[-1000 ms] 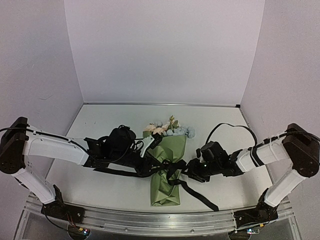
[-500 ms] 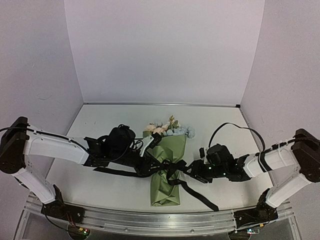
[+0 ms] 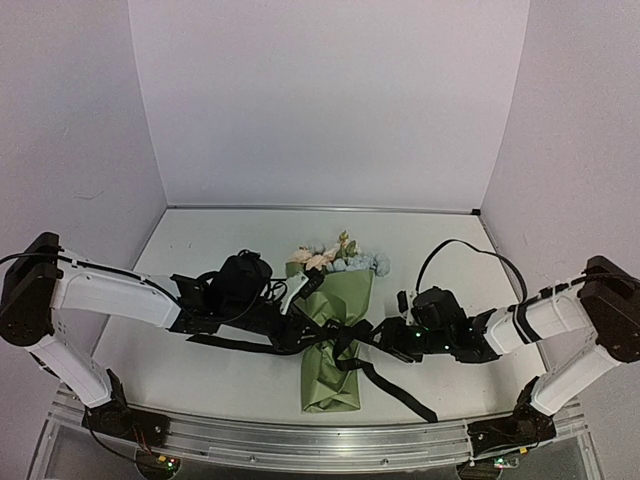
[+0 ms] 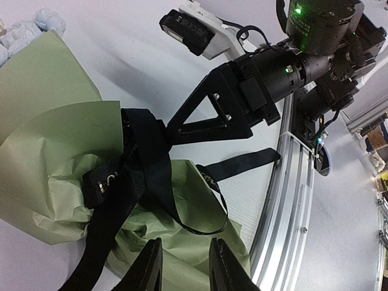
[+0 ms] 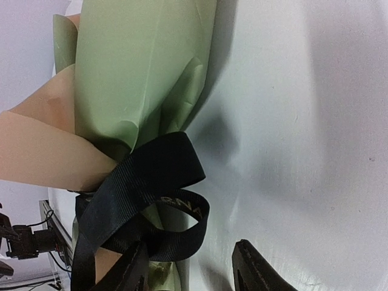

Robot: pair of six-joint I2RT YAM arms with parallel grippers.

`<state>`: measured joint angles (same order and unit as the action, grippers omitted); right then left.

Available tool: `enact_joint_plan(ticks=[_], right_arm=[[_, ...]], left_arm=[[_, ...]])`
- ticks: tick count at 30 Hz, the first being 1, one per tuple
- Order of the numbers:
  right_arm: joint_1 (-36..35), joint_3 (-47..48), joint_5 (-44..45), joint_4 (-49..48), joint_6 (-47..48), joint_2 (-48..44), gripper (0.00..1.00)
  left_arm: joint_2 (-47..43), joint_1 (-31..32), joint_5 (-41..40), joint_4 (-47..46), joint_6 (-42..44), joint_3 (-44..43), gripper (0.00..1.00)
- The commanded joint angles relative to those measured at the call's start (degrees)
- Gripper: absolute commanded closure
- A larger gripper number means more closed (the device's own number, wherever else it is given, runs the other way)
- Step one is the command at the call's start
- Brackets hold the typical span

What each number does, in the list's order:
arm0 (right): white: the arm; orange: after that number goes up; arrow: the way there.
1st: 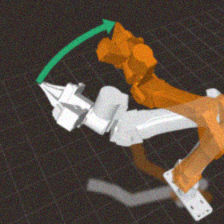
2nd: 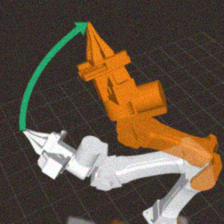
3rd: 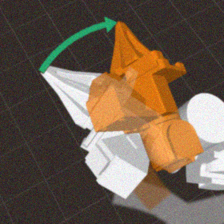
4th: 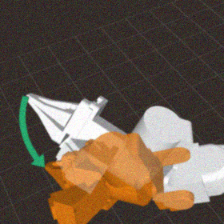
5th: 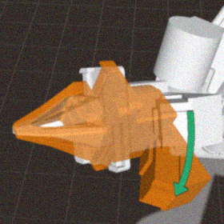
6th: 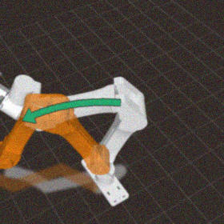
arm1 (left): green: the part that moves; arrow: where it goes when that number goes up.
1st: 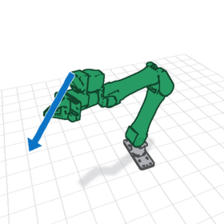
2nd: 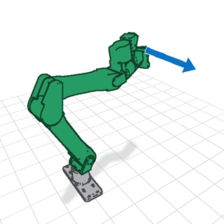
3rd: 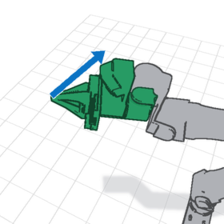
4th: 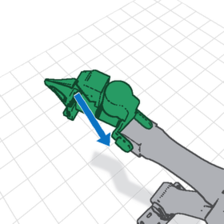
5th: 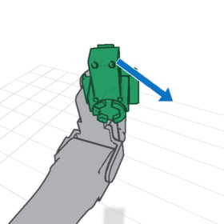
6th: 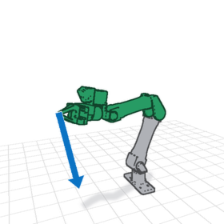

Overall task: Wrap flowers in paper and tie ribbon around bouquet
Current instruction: Cross the half-tied ribbon over the folded bouquet.

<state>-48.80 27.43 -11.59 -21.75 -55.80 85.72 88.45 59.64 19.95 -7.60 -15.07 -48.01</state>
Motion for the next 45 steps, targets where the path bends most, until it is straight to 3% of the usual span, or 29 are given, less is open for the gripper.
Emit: enact_joint_plan(ticks=[1,17,21,25,29,37,45], right_arm=[[-0.1,2.03,0.75,-5.05,0.52,2.36,0.5],[-0.11,2.37,0.22,-10.26,-0.96,4.85,0.54],[-0.07,1.91,0.27,-10.18,-1.83,5.04,0.65],[-0.11,0.86,0.56,-8.71,-2.75,2.74,0.87],[-0.34,1.83,2.03,1.95,-1.85,-3.17,1.0],[-2.65,11.75,4.23,27.31,1.59,-11.37,1.0],[-3.56,22.82,-2.16,35.59,3.11,-8.96,1.0]], left_arm=[[0.75,-0.31,1.47,-2.28,-0.62,-2.73,0.71],[1.54,-0.31,2.26,-2.74,-0.87,-2.74,0.72],[1.49,-0.4,2.28,-2.61,-0.7,-2.92,0.72],[1.97,-0.4,2.55,-2.49,-0.13,-3.61,0.72],[3.2,-0.4,3.55,-2.55,0.96,-5.42,0.72],[6.04,-0.4,3.61,-6.02,5.45,-8.19,0.72],[5.88,-1.19,2.91,-15.07,12.18,-5.06,0.64]])
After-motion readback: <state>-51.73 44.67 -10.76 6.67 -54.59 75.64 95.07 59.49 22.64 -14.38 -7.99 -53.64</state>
